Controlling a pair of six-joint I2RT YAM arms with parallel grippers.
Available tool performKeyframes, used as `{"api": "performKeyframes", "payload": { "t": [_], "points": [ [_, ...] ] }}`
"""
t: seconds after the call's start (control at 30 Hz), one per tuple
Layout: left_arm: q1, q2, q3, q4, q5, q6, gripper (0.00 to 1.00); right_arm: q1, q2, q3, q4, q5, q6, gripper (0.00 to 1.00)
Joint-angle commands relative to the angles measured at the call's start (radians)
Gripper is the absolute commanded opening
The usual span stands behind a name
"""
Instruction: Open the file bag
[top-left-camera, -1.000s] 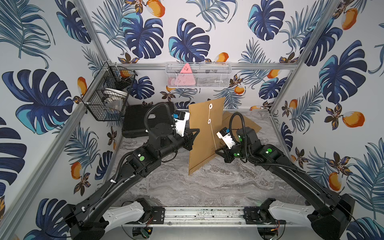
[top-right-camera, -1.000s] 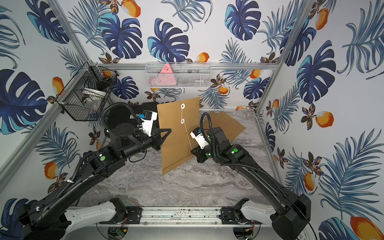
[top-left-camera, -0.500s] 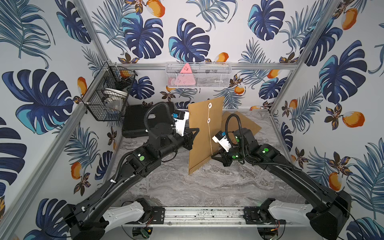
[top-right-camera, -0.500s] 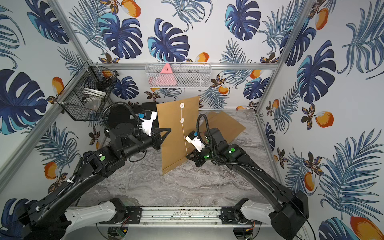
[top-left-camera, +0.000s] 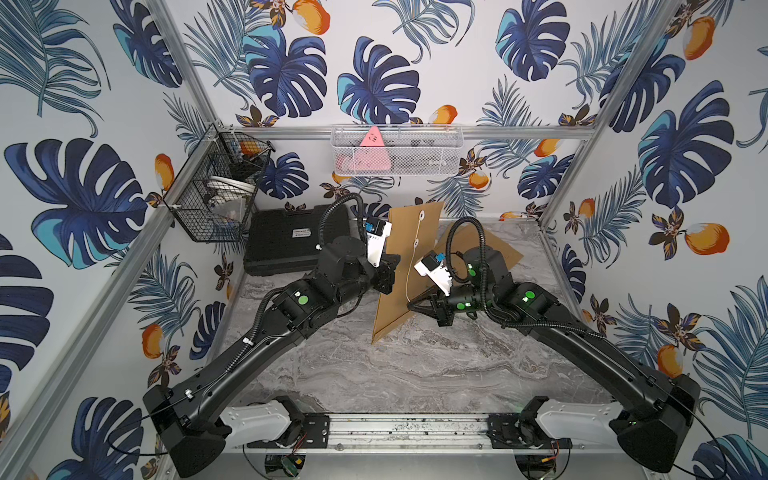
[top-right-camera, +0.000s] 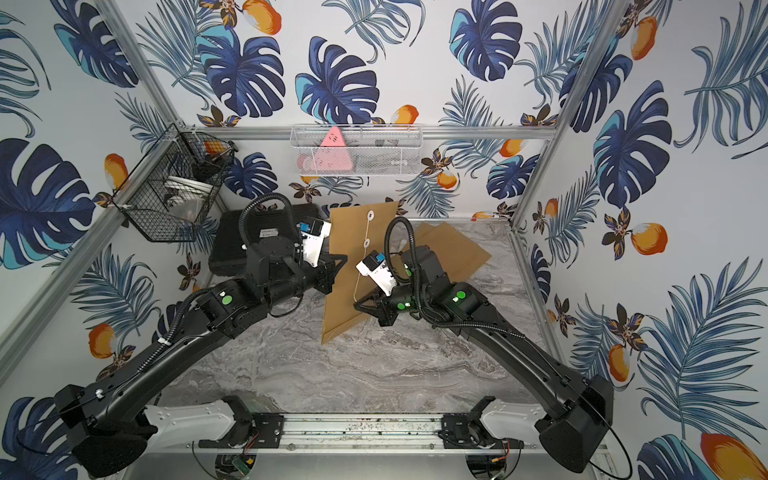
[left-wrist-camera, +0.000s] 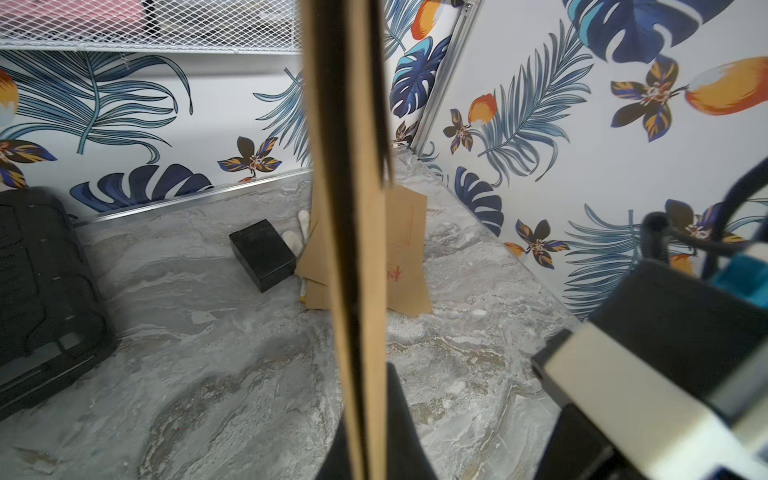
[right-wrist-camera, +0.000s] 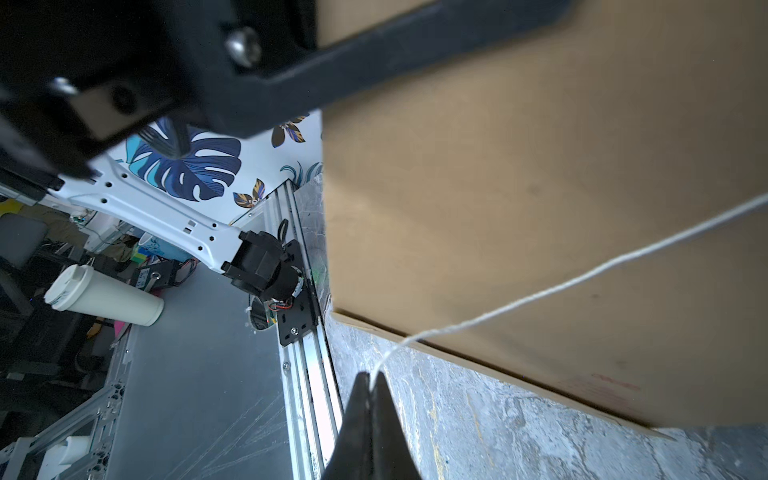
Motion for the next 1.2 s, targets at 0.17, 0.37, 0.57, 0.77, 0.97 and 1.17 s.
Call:
{"api": "performKeyframes", "payload": {
  "t": [0.17, 0.37, 0.57, 0.77, 0.97, 1.17],
  "points": [
    [0.0, 0.039, 0.041, -0.025, -0.075, 0.045, 0.0, 0.021, -0.001, 0.015, 0.043, -0.028, 0.019, 0.0],
    [0.0, 0.058, 0.059, -0.036, -0.114, 0.024, 0.0, 0.033, 0.003, 0.018, 0.044, -0.035, 0.015, 0.0],
    [0.0, 0.059, 0.055, -0.034, -0.122, 0.013, 0.0, 0.046, 0.005, 0.021, 0.037, -0.047, 0.003, 0.0],
    [-0.001, 0.052, 0.05, -0.04, -0.133, 0.008, 0.0, 0.056, 0.007, 0.024, 0.033, -0.053, -0.002, 0.0],
    [0.0, 0.047, 0.047, -0.054, -0.144, 0.012, 0.0, 0.059, -0.005, 0.026, 0.037, 0.018, 0.015, 0.0],
    [-0.001, 0.028, 0.047, -0.102, -0.146, 0.064, 0.0, 0.059, -0.083, 0.028, 0.011, 0.512, 0.101, 0.0]
  ]
}}
